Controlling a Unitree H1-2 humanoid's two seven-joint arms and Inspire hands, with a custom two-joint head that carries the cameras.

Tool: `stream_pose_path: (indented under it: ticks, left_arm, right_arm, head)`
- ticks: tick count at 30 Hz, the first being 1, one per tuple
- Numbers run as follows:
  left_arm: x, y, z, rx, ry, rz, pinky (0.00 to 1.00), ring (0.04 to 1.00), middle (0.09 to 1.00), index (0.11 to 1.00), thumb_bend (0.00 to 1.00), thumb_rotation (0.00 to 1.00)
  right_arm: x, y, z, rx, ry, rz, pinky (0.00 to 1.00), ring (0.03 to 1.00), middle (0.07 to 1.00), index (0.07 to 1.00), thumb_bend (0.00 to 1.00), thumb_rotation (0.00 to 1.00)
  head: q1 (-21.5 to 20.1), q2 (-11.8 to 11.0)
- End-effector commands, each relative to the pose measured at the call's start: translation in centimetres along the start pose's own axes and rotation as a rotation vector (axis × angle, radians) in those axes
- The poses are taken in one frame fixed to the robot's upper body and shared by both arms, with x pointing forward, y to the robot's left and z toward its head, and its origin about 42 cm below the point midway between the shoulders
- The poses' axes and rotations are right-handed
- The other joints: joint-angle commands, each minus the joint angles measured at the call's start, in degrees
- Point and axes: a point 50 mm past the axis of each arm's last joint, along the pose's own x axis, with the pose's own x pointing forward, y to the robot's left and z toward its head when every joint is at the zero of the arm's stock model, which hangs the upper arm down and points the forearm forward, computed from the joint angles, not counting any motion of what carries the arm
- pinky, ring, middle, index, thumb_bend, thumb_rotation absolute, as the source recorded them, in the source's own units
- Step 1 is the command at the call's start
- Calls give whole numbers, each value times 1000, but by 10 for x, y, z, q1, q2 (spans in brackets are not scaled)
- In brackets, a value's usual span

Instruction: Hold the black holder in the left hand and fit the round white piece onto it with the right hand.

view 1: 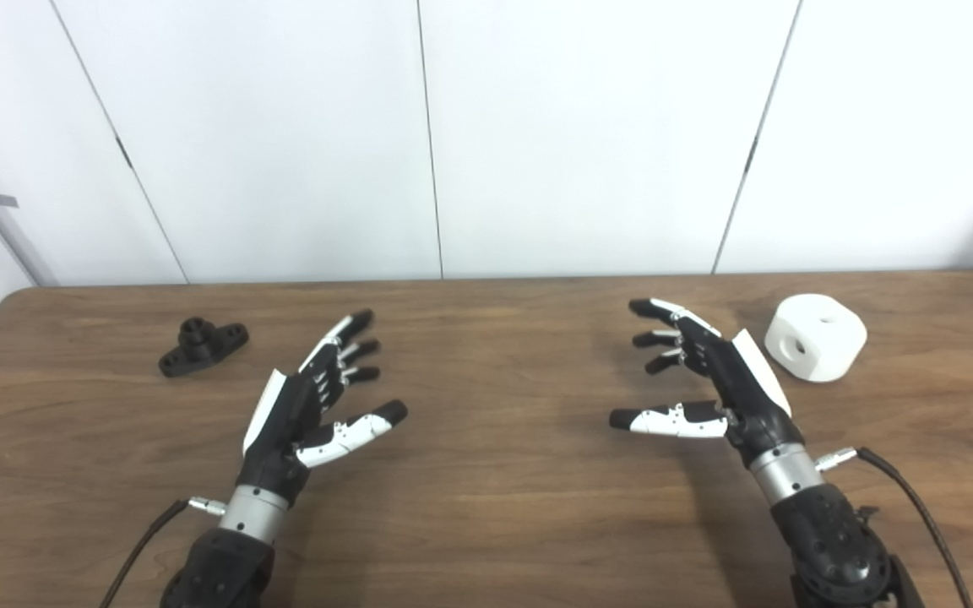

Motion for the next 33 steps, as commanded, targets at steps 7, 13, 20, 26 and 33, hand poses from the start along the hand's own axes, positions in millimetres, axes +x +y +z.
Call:
stream_pose_path:
  ticks: [7,13,20,26,33]
  left_arm:
    - [8,4,16,17,-68,-1,783,930,976,986,854,240]
    - [8,4,15,20,-67,-5,768,920,965,979,820,212]
    - [10,3,16,21,-64,-9,775,916,961,974,818,214]
    - [11,2,16,22,-67,-15,791,915,960,976,805,201]
    - [12,3,17,16,-69,-19,799,916,961,979,801,191]
  right_arm:
    - [9,-9,16,-13,-69,-7,676,838,915,889,916,336]
    - [8,-8,16,-10,-68,-4,680,836,915,890,918,339]
    - [9,-9,16,-13,-72,-3,680,831,916,891,899,322]
    - [11,-10,17,-9,-76,-5,681,828,917,891,896,320]
    - [12,-9,19,-8,-81,-11,676,826,914,889,896,311]
  head:
    - [1,1]
    - [0,3]
    - [1,2]
    - [2,-1]
    - [1,0]
